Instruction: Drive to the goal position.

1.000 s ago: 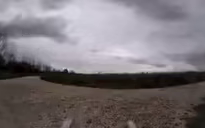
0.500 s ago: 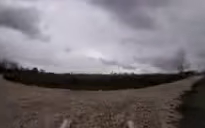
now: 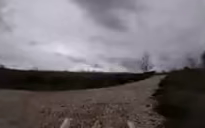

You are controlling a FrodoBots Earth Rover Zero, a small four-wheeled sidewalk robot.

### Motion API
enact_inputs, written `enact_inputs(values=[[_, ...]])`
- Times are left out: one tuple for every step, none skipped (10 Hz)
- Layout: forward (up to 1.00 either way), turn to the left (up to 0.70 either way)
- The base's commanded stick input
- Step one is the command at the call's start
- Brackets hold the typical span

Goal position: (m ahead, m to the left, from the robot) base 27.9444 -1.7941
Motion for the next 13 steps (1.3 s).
enact_inputs(values=[[0.70,0.00],[0.70,0.00],[0.70,0.00],[0.70,0.00],[0.70,0.00],[0.70,0.00],[0.70,0.00],[0.70,0.00],[0.70,0.00],[0.70,0.00],[0.70,-0.14],[0.70,-0.35],[0.70,-0.35]])
